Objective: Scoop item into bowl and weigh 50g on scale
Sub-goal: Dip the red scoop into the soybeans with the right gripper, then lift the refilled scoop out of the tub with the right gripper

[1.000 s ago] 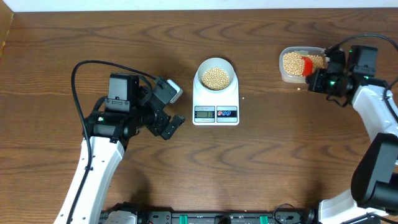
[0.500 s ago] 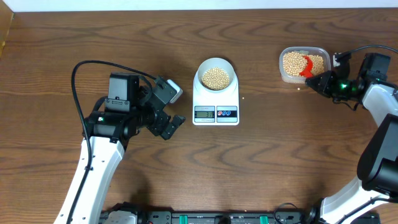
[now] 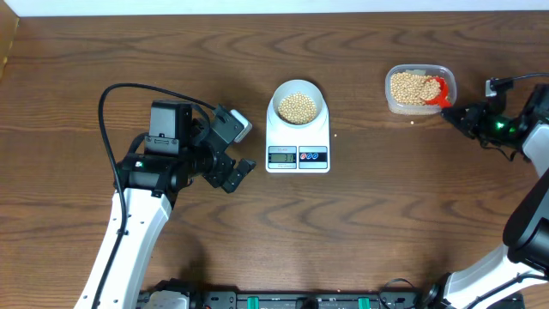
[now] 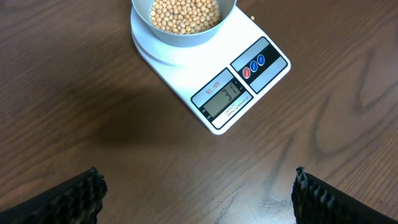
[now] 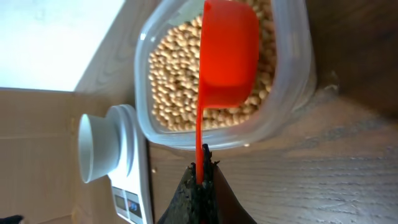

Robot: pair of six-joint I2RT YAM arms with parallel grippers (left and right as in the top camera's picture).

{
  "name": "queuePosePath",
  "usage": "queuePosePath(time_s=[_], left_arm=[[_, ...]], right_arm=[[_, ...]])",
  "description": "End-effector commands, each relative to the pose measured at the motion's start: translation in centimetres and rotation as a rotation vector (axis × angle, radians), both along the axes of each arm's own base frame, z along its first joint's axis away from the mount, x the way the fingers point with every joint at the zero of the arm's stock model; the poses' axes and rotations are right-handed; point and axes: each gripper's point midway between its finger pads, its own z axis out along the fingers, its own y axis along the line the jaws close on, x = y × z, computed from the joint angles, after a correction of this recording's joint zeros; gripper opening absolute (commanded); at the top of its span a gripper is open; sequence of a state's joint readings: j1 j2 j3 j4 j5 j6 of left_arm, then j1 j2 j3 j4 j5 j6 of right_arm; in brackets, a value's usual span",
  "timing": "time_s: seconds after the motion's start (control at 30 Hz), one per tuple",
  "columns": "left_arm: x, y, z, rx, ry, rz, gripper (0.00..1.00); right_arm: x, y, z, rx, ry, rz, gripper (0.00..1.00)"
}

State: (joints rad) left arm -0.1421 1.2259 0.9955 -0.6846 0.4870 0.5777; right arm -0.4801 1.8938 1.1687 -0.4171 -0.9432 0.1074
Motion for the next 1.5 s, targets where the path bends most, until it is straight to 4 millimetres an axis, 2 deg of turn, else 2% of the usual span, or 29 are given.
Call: queuePosePath(time_s=[0.0,0.47,0.9,0.97,1.1,1.23,1.33,1.43,1.47], left_arm=[[0.4,0.1,0.9,0.01,-0.031,-0.003,0.98],[0.4,0.1,0.9,0.01,-0.031,-0.003,0.98],[0.4,0.1,0.9,0.01,-0.031,-0.003,0.98],[0.4,0.1,0.9,0.01,-0.031,-0.003,0.98],[0.4,0.1,0.9,0.01,-0.031,-0.003,0.98],[0.4,0.1,0.9,0.01,-0.031,-0.003,0.98],[0.4,0.1,0.9,0.01,-0.031,-0.003,0.98],[0.4,0.1,0.9,0.01,-0.031,-0.003,0.98],[0.4,0.1,0.9,0.01,-0.031,-0.003,0.98]], right_arm=[[0.0,1.1,0.9,0.101,-0.044,0.042,0.01],[-0.1,1.5,2.0,0.156,-0.086,0.067,0.01],[-0.2,0.8,2.2,0.177,-0.078,0.043,0.01],[-0.3,1.2,2.8,0.214,-0.094,0.06,0.01],[-0.1,0.4,1.5,0.142,-0.054,0.021,0.01],[-0.2,0.9,2.4,0.188,-0.086,0.049,0.01],[-0.1,0.2,1.3,0.121,-0.06,0.023,0.01],[-0.2,1.2,2.9,0.205,-0.105,0.064,0.01],[-0.1,1.1,2.6,0.189,-0.101,0.061,0.01]])
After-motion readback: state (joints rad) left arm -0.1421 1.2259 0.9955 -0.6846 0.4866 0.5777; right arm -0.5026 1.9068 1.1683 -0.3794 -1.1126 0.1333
